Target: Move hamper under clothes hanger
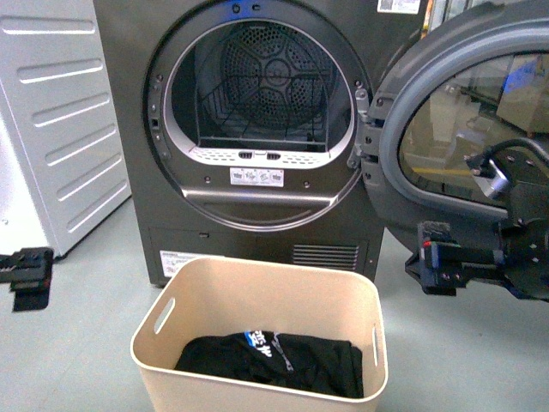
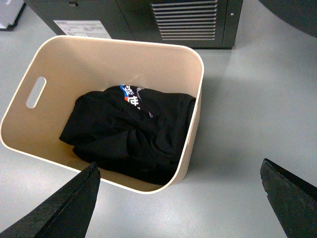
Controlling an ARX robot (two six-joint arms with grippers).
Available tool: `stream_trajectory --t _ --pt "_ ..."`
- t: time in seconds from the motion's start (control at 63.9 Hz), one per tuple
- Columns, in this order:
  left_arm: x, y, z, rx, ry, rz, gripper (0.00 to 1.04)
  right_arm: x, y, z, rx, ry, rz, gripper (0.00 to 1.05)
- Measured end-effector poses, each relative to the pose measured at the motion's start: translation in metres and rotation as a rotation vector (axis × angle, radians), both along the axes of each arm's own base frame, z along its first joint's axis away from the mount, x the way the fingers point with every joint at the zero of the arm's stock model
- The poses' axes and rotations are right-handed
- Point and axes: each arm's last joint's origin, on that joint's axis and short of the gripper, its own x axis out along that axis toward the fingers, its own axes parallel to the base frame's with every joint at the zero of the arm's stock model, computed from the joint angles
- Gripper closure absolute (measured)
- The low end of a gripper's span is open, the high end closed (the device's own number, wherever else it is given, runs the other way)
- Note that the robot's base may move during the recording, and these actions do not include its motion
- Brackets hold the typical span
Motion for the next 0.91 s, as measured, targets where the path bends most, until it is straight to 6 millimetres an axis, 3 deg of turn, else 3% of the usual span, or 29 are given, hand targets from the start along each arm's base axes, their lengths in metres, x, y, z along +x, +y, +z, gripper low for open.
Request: stream_trajectory --t 0.156,0.438,0.626,0.907 --pt "0.054 -0.006 -0.01 0.016 0.035 -0.028 0.07 0.031 0.011 -0.025 -0.059 0.114 0.023 0.08" --pt "0.114 -0.031 -0.049 -0.005 0.09 -0.076 0.07 0.066 0.025 -0.056 -0.109 0.196 0.023 0.08" --pt "0.136 -0.053 -0.069 -0.008 0.12 -0.127 0.07 0.08 0.029 -0.072 -0.116 0.219 0.011 0.08" --pt "0.147 -0.074 -0.087 0.0 0.139 -0.18 0.07 0.089 0.044 -0.102 -0.141 0.266 0.012 0.08"
